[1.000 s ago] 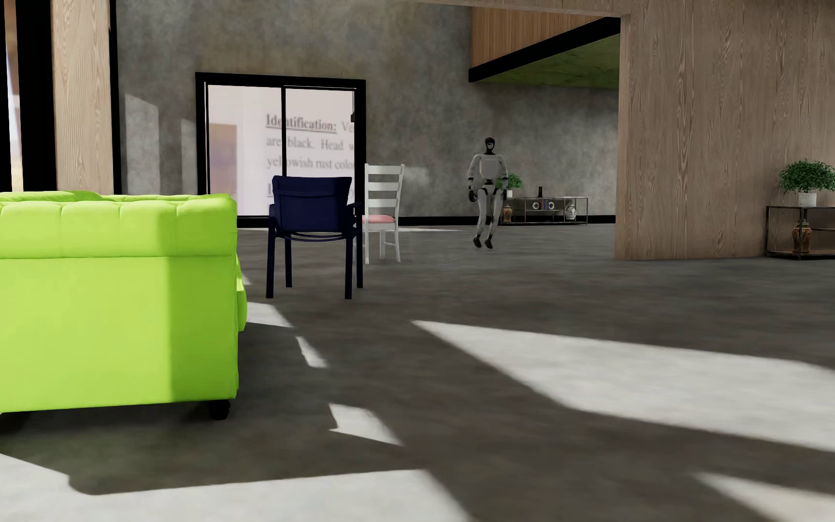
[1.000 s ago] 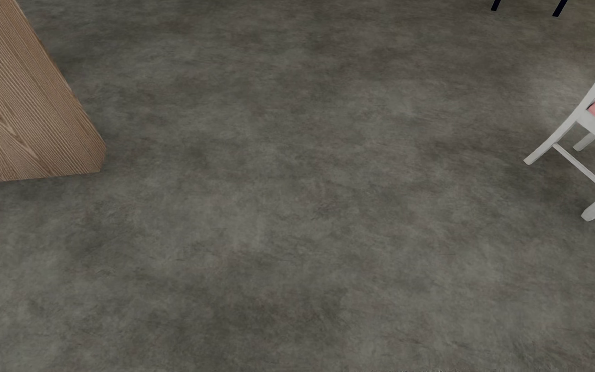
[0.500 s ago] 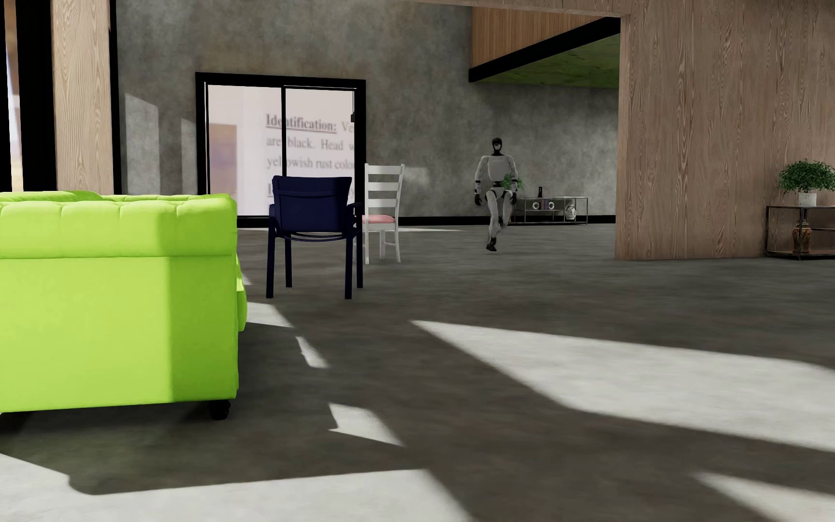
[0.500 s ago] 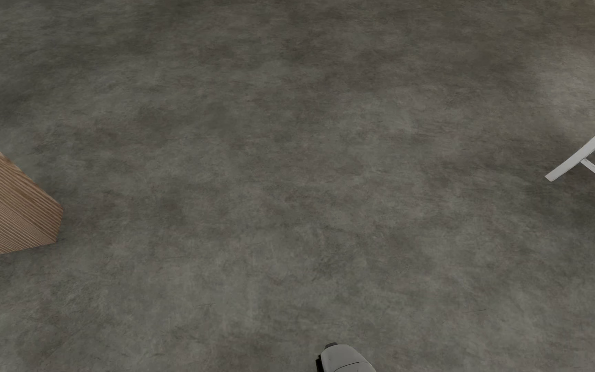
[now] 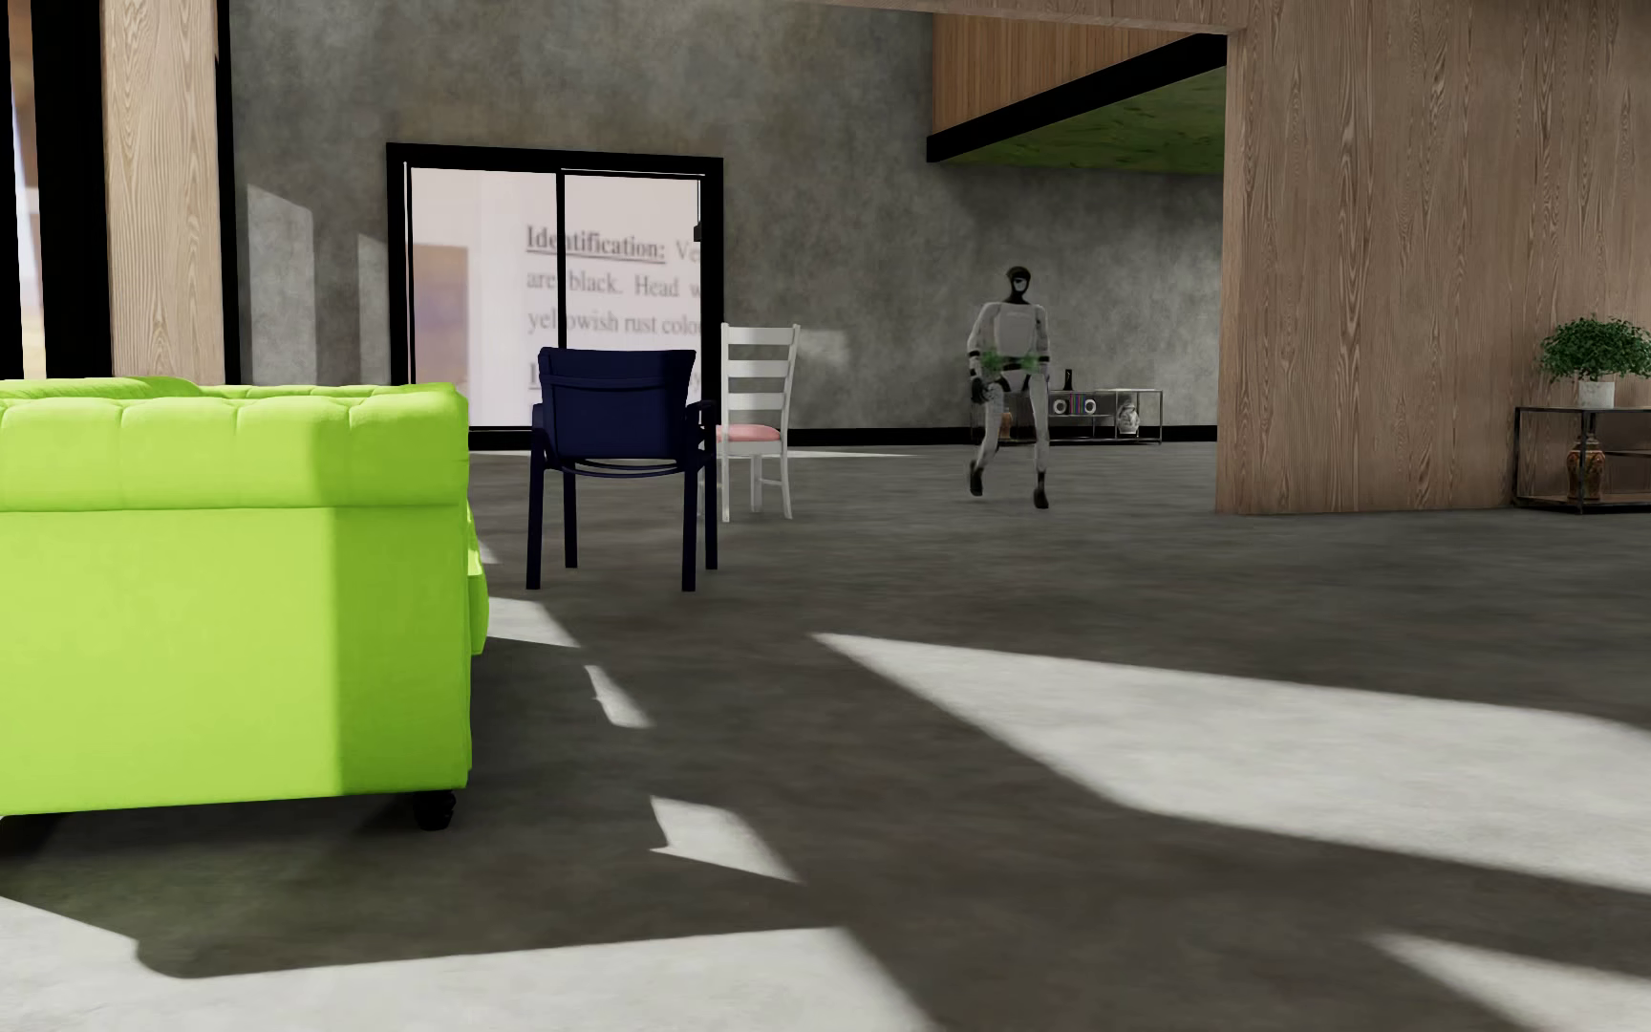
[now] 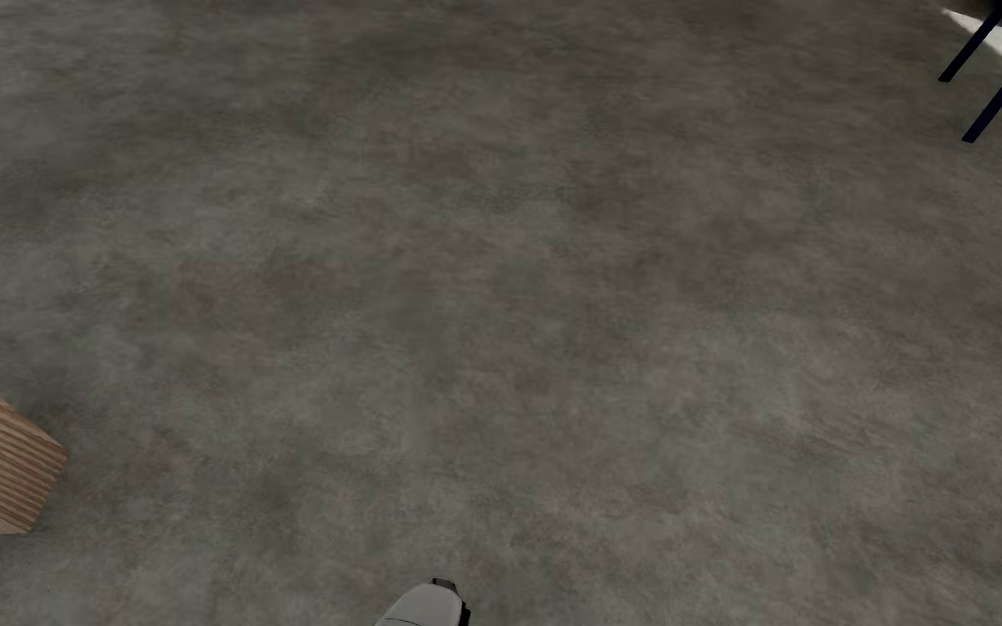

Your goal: Go to the lime sofa

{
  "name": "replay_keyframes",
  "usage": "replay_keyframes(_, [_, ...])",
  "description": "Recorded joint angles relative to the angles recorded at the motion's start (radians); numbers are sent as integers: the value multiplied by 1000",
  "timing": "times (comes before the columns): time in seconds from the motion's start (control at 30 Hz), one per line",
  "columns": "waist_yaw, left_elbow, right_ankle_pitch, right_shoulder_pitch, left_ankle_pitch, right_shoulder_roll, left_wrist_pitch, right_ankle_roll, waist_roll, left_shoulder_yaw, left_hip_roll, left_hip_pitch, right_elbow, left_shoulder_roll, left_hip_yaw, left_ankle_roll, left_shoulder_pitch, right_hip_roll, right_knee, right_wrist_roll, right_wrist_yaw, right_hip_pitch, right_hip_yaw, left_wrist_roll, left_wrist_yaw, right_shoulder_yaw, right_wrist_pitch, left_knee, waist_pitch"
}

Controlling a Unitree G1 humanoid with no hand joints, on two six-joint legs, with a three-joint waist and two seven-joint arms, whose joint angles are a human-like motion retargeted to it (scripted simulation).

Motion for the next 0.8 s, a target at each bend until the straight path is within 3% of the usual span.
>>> replay_keyframes(0.03, [-36, 6, 73, 13, -28, -5, 0, 0, 0, -3, -46, 48, 20, -5, 0, 0, -12, -18, 207, 0, 0, -113, 0, 0, 0, 33, 0, 16, -10])
replay_keyframes(0.07, [-73, 19, -12, 44, -94, 0, 0, 0, -11, 62, -82, 122, 10, -22, 0, 0, -21, -46, 392, 0, 0, -226, 0, 0, 0, 17, 0, 0, -14])
replay_keyframes(0.13, [-176, -2, -236, 62, -249, -1, 0, 0, 34, 67, -78, 356, 41, -11, 0, 0, -63, -8, 482, 0, 0, -404, 0, 0, 0, 49, 0, -102, 6])
replay_keyframes(0.17, [-252, -27, -268, 80, -325, -2, 0, 0, 60, 71, -70, 438, 48, -3, 0, 0, -82, -3, 421, 0, 0, -496, 0, 0, 0, 39, 0, -146, -5])
replay_keyframes(0.23, [-351, -156, -255, 103, -480, -16, 0, 0, 97, 79, -22, 659, 54, 35, 0, 0, -104, 7, 152, 0, 0, -593, 0, 0, 0, 35, 0, -256, 18])
replay_keyframes(0.33, [-421, -247, -157, 127, -673, -11, 0, 0, 97, 145, 5, 845, 64, 67, 0, 0, -174, -24, -325, 0, 0, -705, 0, 0, 0, 24, 0, -311, -11])
replay_keyframes(0.37, [-439, -248, 116, 131, -684, -12, 0, 0, 93, 144, 12, 889, 78, 69, 0, 0, -199, -48, -704, 0, 0, -726, 0, 0, 0, 30, 0, -308, -25])
replay_keyframes(0.4, [-469, -252, -98, 138, -654, -12, 0, 0, 102, 171, 48, 936, 87, 65, 0, 0, -205, -58, -377, 0, 0, -748, 0, 0, 0, 25, 0, -292, -20])
replay_keyframes(0.43, [-487, -268, -207, 141, -592, -6, 0, 0, 107, 209, 86, 977, 106, 57, 0, 0, -193, -50, -266, 0, 0, -772, 0, 0, 0, 33, 0, -255, -18])
replay_keyframes(0.47, [-497, -248, -147, 149, -465, 1, 0, 0, 118, 206, 120, 973, 137, 44, 0, 0, -163, -39, -156, 0, 0, -801, 0, 0, 0, 39, 0, -173, -43])
replay_keyframes(0.5, [-485, -182, -132, 149, -256, 2, 0, 0, 147, 209, 154, 942, 181, 8, 0, 0, -146, 10, -48, 0, 0, -807, 0, 0, 0, 51, 0, -31, -51])
replay_keyframes(0.53, [-462, -132, -182, 139, -86, 6, 0, 0, 150, 219, 161, 873, 207, -3, 0, 0, -124, 44, 8, 0, 0, -755, 0, 0, 0, 43, 0, 173, -40])
replay_keyframes(0.57, [-446, -116, -237, 139, -35, 13, 0, 0, 165, 205, 180, 748, 175, -4, 0, 0, -103, 120, 0, 0, 0, -684, 0, 0, 0, 14, 0, 435, -20])
replay_keyframes(0.6, [-395, -70, -264, 137, -125, 13, 0, 0, 159, 139, 161, 652, 156, -11, 0, 0, -111, 149, -45, 0, 0, -575, 0, 0, 0, 16, 0, 597, -2])
replay_keyframes(0.63, [-337, -39, -272, 120, -206, 15, 0, 0, 131, 170, 115, 539, 124, -36, 0, 0, -97, 145, -89, 0, 0, -483, 0, 0, 0, 14, 0, 678, 5])
replay_keyframes(0.67, [-272, -89, -274, 114, -203, 7, 0, 0, 110, 125, 83, 433, 70, -16, 0, 0, -61, 147, -158, 0, 0, -382, 0, 0, 0, 17, 0, 651, 7])
replay_keyframes(0.7, [-208, -13, -276, 110, -156, 0, 0, 0, 96, 169, 63, 360, 28, -54, 0, 0, -43, 148, -231, 0, 0, -274, 0, 0, 0, 0, 0, 510, 12])
replay_keyframes(0.77, [-117, -16, -302, 88, -43, -8, 0, 0, 59, 94, 34, 233, -68, -29, 0, 0, 5, 111, -326, 0, 0, -99, 0, 0, 0, -21, 0, 120, 15])
replay_keyframes(0.8, [-91, -18, -330, 60, -96, -18, 0, 0, 66, 91, 54, 176, -98, -28, 0, 0, 19, 115, -351, 0, 0, -40, 0, 0, 0, -31, 0, -68, 4])
